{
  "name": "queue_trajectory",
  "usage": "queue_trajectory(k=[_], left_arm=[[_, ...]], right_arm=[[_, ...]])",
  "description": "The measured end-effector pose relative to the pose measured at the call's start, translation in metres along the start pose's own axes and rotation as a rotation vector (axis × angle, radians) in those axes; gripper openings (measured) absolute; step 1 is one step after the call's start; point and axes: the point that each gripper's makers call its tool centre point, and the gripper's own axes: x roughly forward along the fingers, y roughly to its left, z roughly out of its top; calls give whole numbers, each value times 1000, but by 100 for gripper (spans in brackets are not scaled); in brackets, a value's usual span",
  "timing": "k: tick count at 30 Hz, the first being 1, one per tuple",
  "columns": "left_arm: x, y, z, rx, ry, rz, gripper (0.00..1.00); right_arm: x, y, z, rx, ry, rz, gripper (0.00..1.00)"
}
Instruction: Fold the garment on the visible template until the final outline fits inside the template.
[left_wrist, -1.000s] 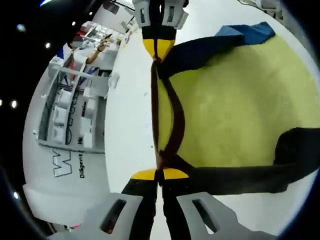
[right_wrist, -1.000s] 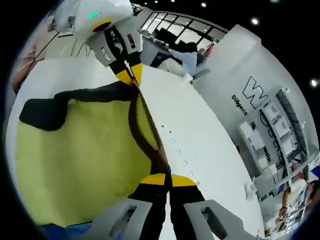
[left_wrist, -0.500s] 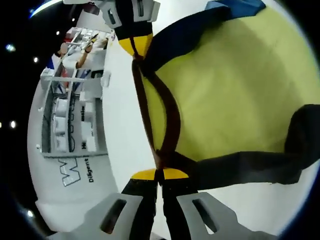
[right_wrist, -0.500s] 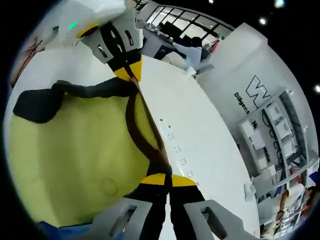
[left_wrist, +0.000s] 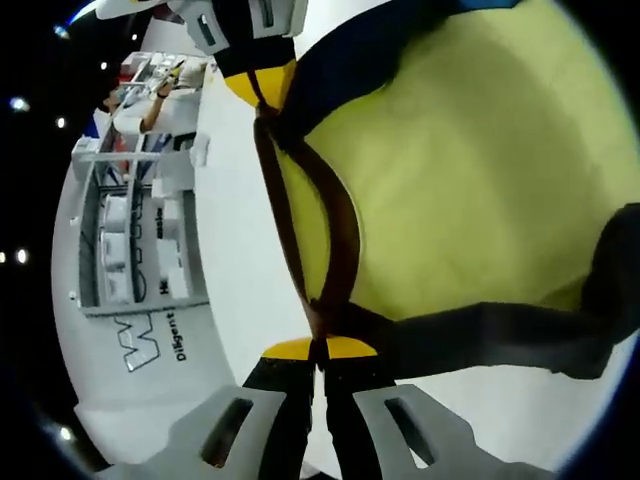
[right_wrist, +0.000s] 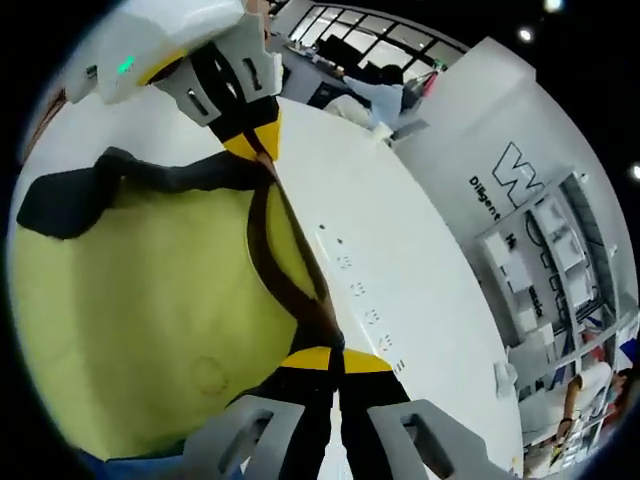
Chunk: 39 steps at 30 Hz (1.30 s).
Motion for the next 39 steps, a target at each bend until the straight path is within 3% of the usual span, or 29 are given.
queue_trajectory(k=[12,16,25,28,31,35,37,39], left_arm=[[25,-24,-6,-28,56,-50,1],[29,-30,-7,-33,61,-56,1],[40,-45,-11,-80,77,-98,1],[42,-49,-10,-83,76,-104,1],[43,-56,-8,-132,62,-114,1],[42,-65,-10,-129,60,-124,1],[39,-63,-10,-145,52,-119,1],[37,-63,-11,-219,47,-124,3]], right_arm=[[24,12,-9,56,46,-3,0],[33,21,-19,123,89,21,0],[46,30,-24,129,99,34,0],[49,45,-37,170,169,90,0],[52,49,-38,151,154,95,0],[52,52,-38,160,133,95,0],[52,49,-38,193,130,73,1],[50,51,-36,281,116,94,5]])
